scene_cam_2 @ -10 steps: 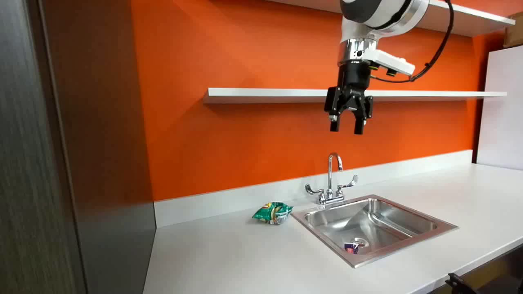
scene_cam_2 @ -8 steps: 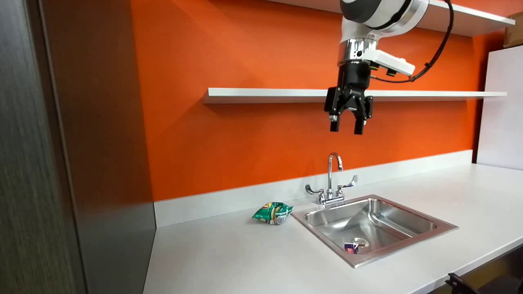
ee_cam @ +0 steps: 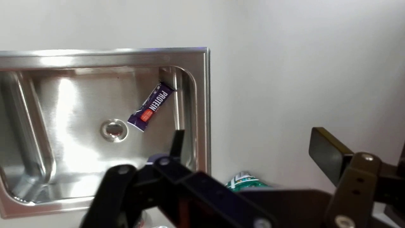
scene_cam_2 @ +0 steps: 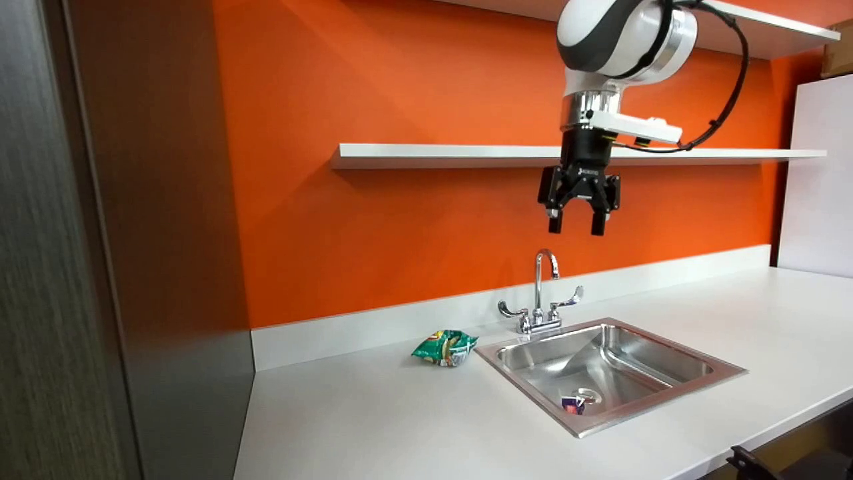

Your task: Remove the purple packet from the sink and place it on the left side of the counter.

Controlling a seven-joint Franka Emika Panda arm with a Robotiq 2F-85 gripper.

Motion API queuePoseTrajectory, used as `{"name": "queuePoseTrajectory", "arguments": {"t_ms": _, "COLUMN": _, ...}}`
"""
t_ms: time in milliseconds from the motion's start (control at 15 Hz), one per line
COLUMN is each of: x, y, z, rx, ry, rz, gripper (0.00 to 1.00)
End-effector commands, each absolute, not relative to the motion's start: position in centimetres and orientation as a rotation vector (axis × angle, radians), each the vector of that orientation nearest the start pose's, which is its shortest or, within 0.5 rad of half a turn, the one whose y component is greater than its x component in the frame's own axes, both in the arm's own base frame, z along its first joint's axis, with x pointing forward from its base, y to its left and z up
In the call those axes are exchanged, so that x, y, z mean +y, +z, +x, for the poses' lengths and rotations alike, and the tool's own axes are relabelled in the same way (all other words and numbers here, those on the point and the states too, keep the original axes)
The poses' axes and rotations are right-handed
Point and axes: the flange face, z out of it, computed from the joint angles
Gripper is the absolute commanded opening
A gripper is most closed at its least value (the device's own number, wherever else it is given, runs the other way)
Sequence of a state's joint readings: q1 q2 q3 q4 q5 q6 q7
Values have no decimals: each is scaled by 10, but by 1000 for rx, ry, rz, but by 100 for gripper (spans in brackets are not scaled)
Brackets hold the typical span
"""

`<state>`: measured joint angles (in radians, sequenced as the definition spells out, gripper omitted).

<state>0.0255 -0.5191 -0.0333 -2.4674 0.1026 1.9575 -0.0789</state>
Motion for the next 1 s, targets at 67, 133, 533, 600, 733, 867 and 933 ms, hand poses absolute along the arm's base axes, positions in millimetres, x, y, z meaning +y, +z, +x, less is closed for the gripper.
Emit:
{"name": "queuePoseTrajectory", "arguments": {"t_ms": 67, "x": -30, "y": 440, "z": 405, "rx": 178, "ry": -38, "rz": -3062, "gripper": 100}}
{"name": "queuePoseTrajectory", "arguments": {"t_ms": 133, "x": -36, "y": 431, "z": 408, "rx": 213, "ry": -40, "rz": -3065, "gripper": 100}}
{"name": "queuePoseTrajectory", "arguments": {"t_ms": 533, "x": -79, "y": 365, "z": 420, "rx": 358, "ry": -9, "rz": -3060, "gripper": 100}}
{"name": "queuePoseTrajectory", "arguments": {"t_ms": 600, "x": -85, "y": 355, "z": 422, "rx": 379, "ry": -6, "rz": -3062, "gripper": 100}}
{"name": "queuePoseTrajectory", "arguments": {"t_ms": 733, "x": -97, "y": 333, "z": 426, "rx": 417, "ry": -2, "rz": -3062, "gripper": 100}}
{"name": "queuePoseTrajectory", "arguments": {"t_ms": 867, "x": -108, "y": 311, "z": 432, "rx": 445, "ry": 4, "rz": -3066, "gripper": 100}}
{"name": "queuePoseTrajectory", "arguments": {"t_ms": 933, "x": -112, "y": 301, "z": 434, "rx": 459, "ry": 11, "rz": -3068, "gripper": 100}}
